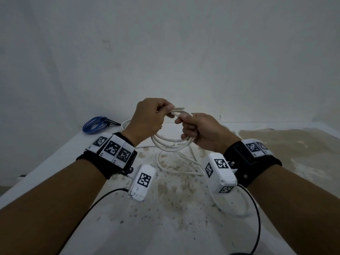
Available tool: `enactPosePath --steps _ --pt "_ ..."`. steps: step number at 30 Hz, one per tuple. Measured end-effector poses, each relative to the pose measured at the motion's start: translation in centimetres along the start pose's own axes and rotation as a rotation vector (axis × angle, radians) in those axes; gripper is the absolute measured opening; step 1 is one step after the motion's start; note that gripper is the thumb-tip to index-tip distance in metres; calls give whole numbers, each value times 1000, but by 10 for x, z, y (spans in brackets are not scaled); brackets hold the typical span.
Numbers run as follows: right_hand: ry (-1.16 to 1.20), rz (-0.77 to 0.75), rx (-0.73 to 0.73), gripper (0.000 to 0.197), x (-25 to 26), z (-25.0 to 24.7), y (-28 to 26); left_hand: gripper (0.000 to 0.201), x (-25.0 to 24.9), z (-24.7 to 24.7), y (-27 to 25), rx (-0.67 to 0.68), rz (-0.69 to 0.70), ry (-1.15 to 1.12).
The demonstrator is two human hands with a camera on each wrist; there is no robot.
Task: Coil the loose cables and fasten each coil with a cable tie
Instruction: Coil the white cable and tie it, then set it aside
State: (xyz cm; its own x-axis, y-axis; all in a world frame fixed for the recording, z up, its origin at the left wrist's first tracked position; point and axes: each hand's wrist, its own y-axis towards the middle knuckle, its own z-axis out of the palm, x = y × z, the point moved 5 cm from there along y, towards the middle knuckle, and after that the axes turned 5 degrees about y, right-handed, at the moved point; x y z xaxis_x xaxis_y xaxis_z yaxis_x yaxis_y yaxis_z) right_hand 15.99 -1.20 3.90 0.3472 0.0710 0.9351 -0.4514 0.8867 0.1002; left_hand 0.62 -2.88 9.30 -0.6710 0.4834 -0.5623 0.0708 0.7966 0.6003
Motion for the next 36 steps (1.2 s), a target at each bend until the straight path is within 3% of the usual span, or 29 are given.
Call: enactPosePath --steps 6,12,15,18,21,25,28,33,36 --pt "-4 65 88 27 -9 2 -4 23 17 10 -5 -31 -119 -32" --pt "-95 56 -14 28 -10 -5 -4 25 11 19 -11 30 -46 24" --pt "-151 46 -27 27 -9 -6 -3 30 12 20 -14 91 -57 -42" --pt "-228 41 -25 26 -9 -3 -3 28 11 23 -17 133 5 29" --pt "-195 39 -37 28 -9 0 -4 23 8 22 -18 84 51 56" --pt "23 111 -122 41 -11 1 -3 19 4 23 -18 46 79 52" --pt "77 54 -215 32 -9 1 1 19 2 23 -17 -17 90 9" --pt "358 -47 -171 49 -17 8 3 23 2 1 -7 -327 -34 -38" --pt "484 -66 -175 50 -16 18 5 23 3 1 -5 -371 -102 -76"
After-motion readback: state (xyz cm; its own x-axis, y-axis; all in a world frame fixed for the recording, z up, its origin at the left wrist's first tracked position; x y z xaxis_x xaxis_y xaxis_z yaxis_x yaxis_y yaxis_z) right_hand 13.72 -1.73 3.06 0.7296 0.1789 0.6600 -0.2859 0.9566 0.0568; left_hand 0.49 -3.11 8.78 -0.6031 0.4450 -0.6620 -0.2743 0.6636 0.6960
